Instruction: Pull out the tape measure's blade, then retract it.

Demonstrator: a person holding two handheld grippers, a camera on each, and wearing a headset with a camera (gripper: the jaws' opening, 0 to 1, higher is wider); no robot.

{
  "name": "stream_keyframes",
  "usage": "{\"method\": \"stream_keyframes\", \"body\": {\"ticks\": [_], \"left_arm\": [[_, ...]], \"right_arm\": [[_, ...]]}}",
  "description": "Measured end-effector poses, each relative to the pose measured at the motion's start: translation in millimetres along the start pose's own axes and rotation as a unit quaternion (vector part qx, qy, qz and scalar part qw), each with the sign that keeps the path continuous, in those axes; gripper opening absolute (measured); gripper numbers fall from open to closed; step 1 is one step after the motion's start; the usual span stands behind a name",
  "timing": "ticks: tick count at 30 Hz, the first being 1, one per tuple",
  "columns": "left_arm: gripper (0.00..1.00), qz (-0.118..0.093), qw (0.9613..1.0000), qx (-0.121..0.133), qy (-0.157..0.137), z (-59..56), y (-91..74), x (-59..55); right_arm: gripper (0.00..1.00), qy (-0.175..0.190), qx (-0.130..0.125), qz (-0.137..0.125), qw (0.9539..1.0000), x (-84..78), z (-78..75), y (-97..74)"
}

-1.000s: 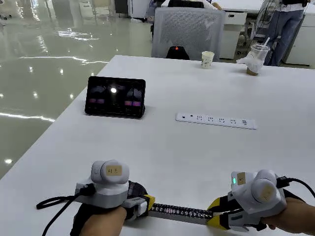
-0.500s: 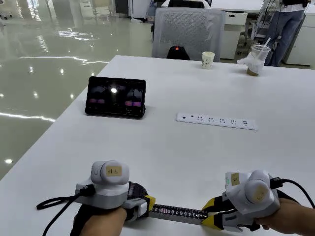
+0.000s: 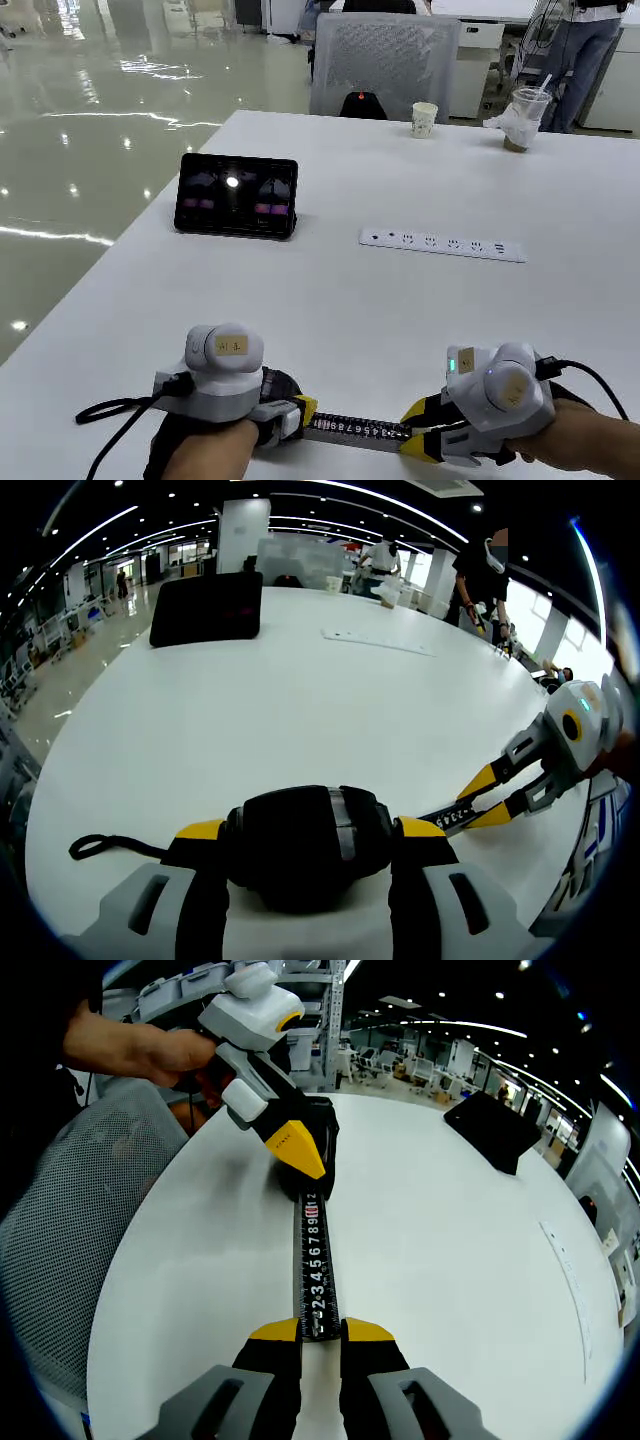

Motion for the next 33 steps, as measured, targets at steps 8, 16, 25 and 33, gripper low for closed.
{"method": "stream_keyframes", "body": {"ticks": [8,16,25,33], "left_arm": [[0.60,0.000,1.0000,-0.001,-0.002,0.2,-0.3,-0.1],[0.60,0.001,1.0000,-0.003,-0.003,0.6,-0.4,0.0],[0.60,0.001,1.0000,-0.004,-0.004,0.7,-0.8,-0.2],[0.60,0.002,1.0000,-0.006,-0.005,1.2,-0.7,0.0]], "right_arm": [[0.11,-0.003,0.000,-0.003,1.0000,6.0,-0.6,3.9],[0.11,-0.006,-0.001,-0.007,1.0000,11.1,-1.0,8.2],[0.11,-0.008,-0.001,-0.010,0.9999,16.2,-0.6,11.7],[0.11,-0.011,0.000,-0.012,0.9999,21.7,-0.8,16.4]]}}
Point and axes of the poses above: the centre of the closed fingertips' face, and the gripper's own axes: y roughly forward along the fingers, z roughly to its left, x roughly out of its top, the point moved 9 cm from there along -y, roughly backward along the fingers, and after that the axes turned 7 degrees about z, right-handed, at the moved point
